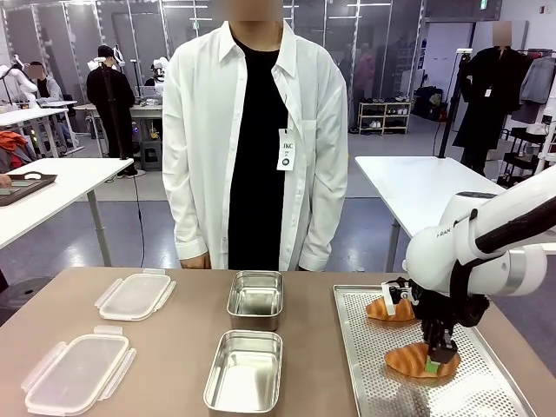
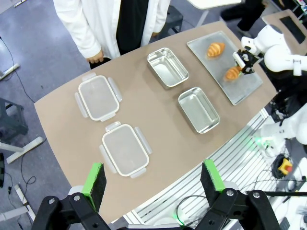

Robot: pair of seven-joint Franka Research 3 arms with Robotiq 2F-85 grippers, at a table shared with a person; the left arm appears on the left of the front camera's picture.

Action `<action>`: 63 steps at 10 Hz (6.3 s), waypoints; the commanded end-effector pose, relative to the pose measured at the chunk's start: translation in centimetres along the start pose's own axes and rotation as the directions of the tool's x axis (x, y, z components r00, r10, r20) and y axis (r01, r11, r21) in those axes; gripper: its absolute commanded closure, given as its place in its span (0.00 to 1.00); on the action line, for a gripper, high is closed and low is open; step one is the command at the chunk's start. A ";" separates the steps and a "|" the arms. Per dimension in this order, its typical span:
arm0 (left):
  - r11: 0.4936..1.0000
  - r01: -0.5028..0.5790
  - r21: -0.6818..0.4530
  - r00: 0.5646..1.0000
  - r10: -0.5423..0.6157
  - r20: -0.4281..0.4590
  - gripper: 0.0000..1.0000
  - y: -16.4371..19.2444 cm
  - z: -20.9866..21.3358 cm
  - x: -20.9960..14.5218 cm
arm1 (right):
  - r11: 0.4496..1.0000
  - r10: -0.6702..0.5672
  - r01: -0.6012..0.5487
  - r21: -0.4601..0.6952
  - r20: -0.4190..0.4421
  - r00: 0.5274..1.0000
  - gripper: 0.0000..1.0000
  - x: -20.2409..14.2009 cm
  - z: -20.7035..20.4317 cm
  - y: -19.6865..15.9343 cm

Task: Place the bread into the airtight container.
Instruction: Pick up a Butter Roll and place it into an empty Airtight Container.

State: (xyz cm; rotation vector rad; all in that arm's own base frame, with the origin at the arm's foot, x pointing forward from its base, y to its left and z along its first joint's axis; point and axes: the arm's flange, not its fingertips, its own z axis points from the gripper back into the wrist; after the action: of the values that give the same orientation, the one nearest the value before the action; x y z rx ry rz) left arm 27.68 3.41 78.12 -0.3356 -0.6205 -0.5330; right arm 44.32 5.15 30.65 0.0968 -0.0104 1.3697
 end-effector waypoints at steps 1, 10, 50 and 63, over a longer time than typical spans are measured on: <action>1.000 0.023 -0.001 1.000 -0.023 -0.004 0.00 0.0 0.2 0.1 | 1.000 0.004 -0.004 0.018 0.007 1.000 1.00 1.0 2.4 0.7; 1.000 0.023 -0.001 1.000 -0.023 -0.004 0.00 0.0 0.2 0.1 | 0.986 -0.106 0.099 -0.137 -0.046 0.993 1.00 15.9 12.9 11.1; 1.000 0.023 -0.001 1.000 -0.023 -0.004 0.00 0.0 0.2 0.1 | 0.164 -0.978 0.981 0.101 0.149 0.148 0.00 33.8 2.7 16.6; 1.000 0.023 -0.001 1.000 -0.023 -0.004 0.00 0.0 0.2 0.1 | 0.202 -0.973 0.973 0.110 0.135 0.187 0.00 32.8 3.0 16.5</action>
State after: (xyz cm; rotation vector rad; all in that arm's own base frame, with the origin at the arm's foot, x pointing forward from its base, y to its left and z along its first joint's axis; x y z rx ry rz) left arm 27.67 3.38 78.13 -0.3346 -0.6205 -0.5329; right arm 34.95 40.33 36.71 0.1843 -0.0832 -0.0083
